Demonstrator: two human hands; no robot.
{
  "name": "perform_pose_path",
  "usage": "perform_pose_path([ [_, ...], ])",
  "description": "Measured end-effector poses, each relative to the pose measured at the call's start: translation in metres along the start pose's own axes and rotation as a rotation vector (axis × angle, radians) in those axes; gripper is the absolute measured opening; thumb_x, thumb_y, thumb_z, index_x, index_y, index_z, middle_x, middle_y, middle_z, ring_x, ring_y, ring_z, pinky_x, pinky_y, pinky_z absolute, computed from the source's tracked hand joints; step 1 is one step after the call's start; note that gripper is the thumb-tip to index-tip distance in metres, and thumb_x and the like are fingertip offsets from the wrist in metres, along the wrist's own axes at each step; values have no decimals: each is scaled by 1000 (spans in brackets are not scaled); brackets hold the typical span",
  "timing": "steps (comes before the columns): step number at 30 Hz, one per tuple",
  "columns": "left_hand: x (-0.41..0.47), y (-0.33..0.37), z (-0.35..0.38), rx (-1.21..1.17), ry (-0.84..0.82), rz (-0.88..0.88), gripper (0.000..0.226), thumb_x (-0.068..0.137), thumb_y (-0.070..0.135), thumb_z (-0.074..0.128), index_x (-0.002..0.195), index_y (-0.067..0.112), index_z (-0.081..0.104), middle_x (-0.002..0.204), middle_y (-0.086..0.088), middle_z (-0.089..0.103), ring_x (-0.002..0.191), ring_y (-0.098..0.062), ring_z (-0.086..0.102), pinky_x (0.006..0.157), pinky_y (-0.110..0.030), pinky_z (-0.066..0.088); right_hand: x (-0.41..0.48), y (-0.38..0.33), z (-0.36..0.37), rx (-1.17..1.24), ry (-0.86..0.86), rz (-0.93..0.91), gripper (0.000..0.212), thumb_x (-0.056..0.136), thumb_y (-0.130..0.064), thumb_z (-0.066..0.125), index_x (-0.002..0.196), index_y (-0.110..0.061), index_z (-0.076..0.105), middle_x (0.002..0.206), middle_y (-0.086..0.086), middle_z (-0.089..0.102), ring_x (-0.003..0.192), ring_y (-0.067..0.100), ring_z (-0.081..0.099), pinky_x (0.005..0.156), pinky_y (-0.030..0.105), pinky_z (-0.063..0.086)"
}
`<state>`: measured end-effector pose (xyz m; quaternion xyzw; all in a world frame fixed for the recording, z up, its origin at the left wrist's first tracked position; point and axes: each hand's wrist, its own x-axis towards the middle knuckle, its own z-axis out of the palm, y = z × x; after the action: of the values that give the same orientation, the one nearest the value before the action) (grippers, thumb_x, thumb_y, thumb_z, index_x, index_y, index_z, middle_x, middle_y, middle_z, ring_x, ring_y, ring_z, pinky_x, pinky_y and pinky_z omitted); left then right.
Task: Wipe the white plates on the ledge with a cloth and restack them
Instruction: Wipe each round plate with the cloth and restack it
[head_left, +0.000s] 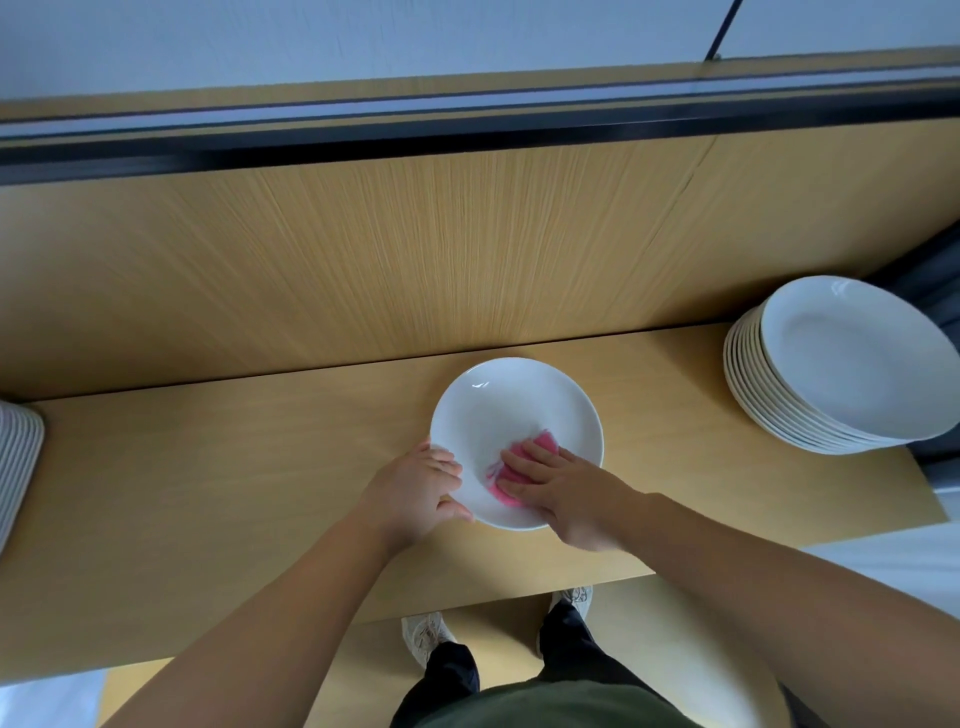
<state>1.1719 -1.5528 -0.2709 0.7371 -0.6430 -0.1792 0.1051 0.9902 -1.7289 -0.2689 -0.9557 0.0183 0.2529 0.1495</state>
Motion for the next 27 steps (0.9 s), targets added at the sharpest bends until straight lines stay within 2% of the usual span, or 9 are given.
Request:
perform_pose_path([
  [4,4,5,-8,15,1,22,59,71,68,33,61,27,75,76,19,71,83,0,67,96,-15,37,-17,-3,-6,-1,1,-23,73,89,-50,-2,151,-30,30,162,0,18,150,23,9,121,37,5],
  [8,7,7,-15,19,-117,-14,71,71,71,30,77,19,78,90,12,73,97,-6,66,100,-17,21,-29,1,-11,-19,81,-60,39,101,-25,41,139,-31,48,146,-6,48,138,22,40,109,35,28],
  [11,8,8,-16,38,-122,-41,74,72,72,30,82,17,79,96,9,74,102,-8,66,104,-14,11,-35,5,-18,-35,34,-61,56,90,-3,50,133,-38,49,133,-14,56,124,19,50,99,33,37],
  [12,10,9,-17,88,-75,-35,68,76,71,33,80,21,79,94,12,74,99,-6,67,106,-15,10,-37,7,-20,-24,45,-63,57,89,-2,49,131,-40,50,128,-15,59,119,19,52,96,33,41],
  [14,9,9,-14,162,-42,-27,57,85,66,45,109,23,73,121,14,65,122,-3,52,112,-17,3,-43,11,-27,86,100,-15,52,94,-9,48,131,-44,51,121,-14,62,112,18,56,89,32,45],
  [16,7,14,-12,160,-184,-68,62,87,64,51,133,23,56,141,14,48,136,-4,32,115,-21,0,-52,15,-33,230,200,67,41,101,-22,45,132,-47,52,122,-16,61,110,14,56,86,24,42],
  [19,6,33,-12,127,-149,-37,62,85,60,57,132,19,55,140,7,49,134,-13,37,114,-27,15,-61,18,-44,339,374,156,33,103,-33,43,132,-42,57,126,-20,62,114,10,55,87,19,36],
  [22,16,55,-4,107,-122,60,57,85,53,61,123,11,61,138,-2,53,131,-23,44,111,-34,24,-66,20,-45,366,472,205,33,102,-31,46,132,-37,59,126,-17,63,115,10,57,90,25,44],
  [27,32,81,12,163,-237,-22,49,96,34,50,138,11,44,159,-4,22,146,-20,17,118,-39,16,-72,17,-43,411,578,212,39,96,-35,41,129,-33,61,121,-14,67,108,12,62,85,37,52],
])
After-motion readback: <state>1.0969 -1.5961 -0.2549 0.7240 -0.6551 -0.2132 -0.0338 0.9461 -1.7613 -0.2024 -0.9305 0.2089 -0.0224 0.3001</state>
